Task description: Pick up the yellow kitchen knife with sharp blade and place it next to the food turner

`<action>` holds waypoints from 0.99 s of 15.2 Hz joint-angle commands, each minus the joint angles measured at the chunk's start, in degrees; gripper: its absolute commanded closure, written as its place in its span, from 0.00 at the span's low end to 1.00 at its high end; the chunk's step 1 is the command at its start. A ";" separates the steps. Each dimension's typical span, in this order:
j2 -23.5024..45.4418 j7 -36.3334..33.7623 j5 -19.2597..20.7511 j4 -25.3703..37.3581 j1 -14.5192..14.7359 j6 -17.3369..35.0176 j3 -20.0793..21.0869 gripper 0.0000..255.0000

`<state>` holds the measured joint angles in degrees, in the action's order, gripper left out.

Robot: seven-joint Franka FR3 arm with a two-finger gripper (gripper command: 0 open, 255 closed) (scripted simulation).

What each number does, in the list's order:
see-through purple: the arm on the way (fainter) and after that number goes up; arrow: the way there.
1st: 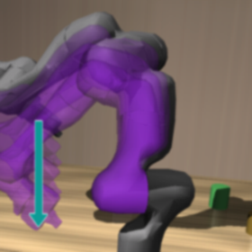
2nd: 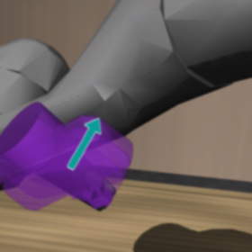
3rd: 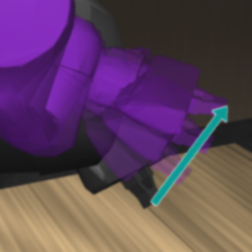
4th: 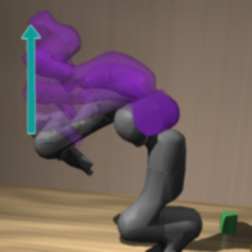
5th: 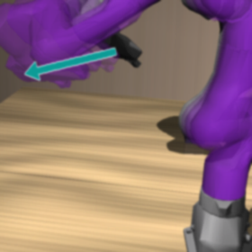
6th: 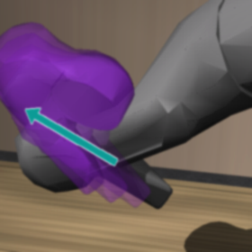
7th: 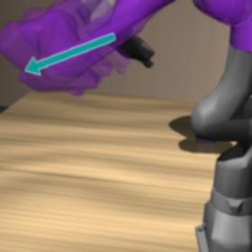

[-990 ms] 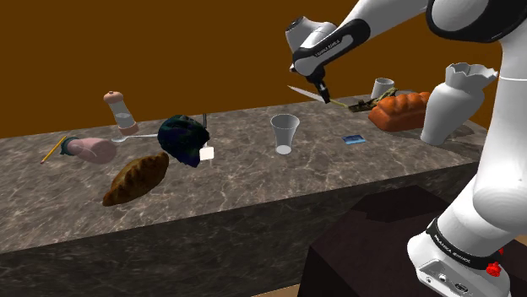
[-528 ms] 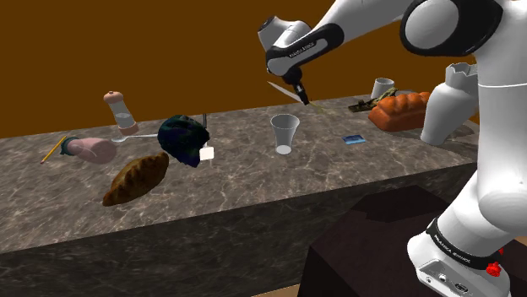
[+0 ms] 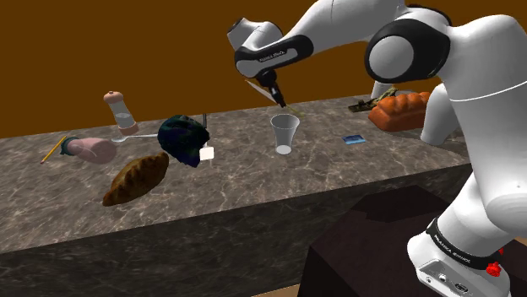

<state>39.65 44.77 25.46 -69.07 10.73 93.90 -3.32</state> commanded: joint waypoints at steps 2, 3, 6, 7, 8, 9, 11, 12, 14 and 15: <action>6.95 -0.41 -0.77 11.82 2.23 -5.70 0.46 1.00; 7.04 -0.68 -0.77 11.22 2.20 -5.08 0.47 1.00; 7.38 -1.49 -0.73 9.58 2.11 -3.26 0.53 1.00; 7.53 -1.75 -0.72 9.09 2.08 -2.67 0.55 1.00; 7.69 -2.00 -0.70 8.63 2.05 -2.10 0.57 1.00; 7.88 -2.25 -0.68 8.19 2.02 -1.53 0.58 1.00; 8.28 -2.74 -0.64 7.40 1.96 -0.43 0.61 1.00; 8.51 -2.97 -0.62 7.04 1.93 0.11 0.62 1.00; 9.00 -3.44 -0.58 6.39 1.88 1.15 0.64 1.00; 9.27 -3.66 -0.56 6.10 1.86 1.67 0.64 1.00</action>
<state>48.74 41.29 24.87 -62.64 12.64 95.05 -2.67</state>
